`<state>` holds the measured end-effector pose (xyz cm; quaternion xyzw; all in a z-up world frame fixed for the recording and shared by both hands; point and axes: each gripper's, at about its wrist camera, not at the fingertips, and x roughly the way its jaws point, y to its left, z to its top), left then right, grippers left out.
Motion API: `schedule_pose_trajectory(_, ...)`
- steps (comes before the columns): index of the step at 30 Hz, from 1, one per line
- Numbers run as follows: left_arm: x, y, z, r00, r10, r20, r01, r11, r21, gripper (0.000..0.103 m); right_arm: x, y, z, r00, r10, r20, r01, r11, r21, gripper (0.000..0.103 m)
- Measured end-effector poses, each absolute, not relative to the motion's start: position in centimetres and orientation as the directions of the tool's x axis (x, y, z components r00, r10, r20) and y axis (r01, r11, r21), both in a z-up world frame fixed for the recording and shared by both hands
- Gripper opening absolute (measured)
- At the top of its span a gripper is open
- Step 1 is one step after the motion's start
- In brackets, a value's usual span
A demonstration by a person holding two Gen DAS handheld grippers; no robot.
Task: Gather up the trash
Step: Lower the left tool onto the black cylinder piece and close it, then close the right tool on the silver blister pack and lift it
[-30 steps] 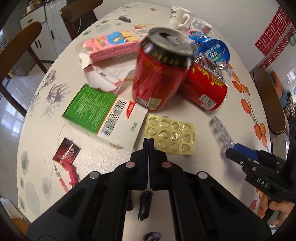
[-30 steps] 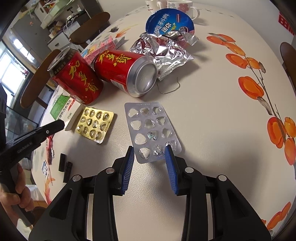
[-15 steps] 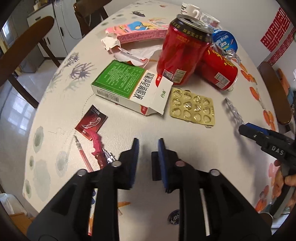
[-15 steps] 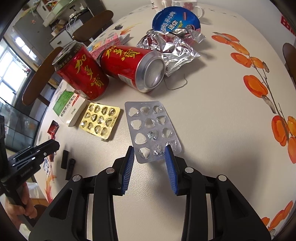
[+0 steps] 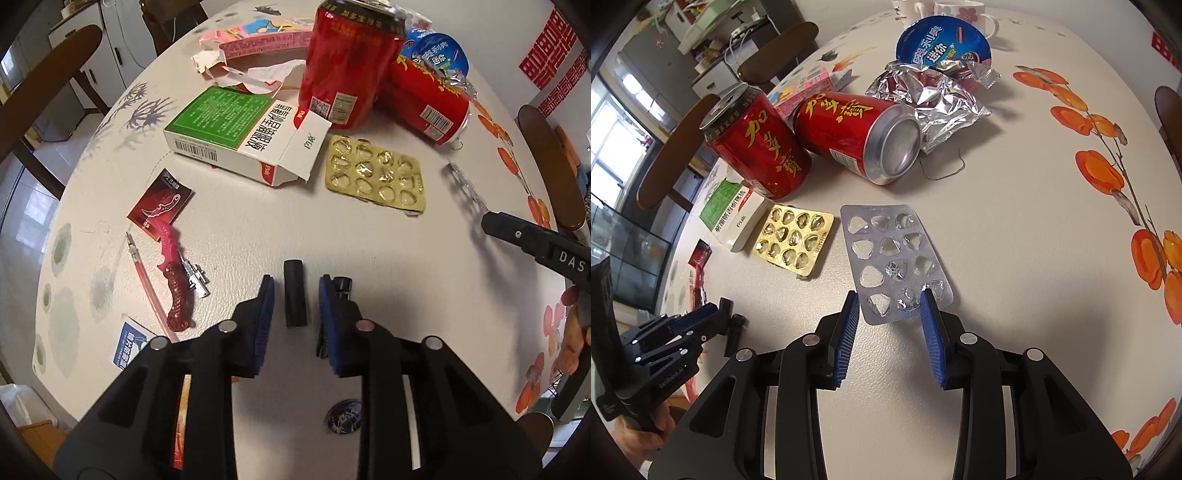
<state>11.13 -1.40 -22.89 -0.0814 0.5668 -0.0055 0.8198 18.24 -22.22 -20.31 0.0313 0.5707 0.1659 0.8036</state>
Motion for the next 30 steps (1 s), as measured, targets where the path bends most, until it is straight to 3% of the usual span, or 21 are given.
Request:
schedule_pose_trajectory(2, 11.2, -1.3, -23.2, 0.344, -0.109, -0.933, -0.087, 0.985, -0.147, 0.01, 18.2, -22.2, -20.4, 0.293, 0.303, -0.907, -0.23, 0.943, 0.24, 0.035)
schedule_pose_trajectory(30, 11.3, -0.6, -18.5, 0.429, -0.082, -0.9, -0.102, 0.985, -0.138, 0.009, 16.6, -21.3, -16.4, 0.31, 0.347, -0.885, -0.293, 0.921, 0.258, 0.035)
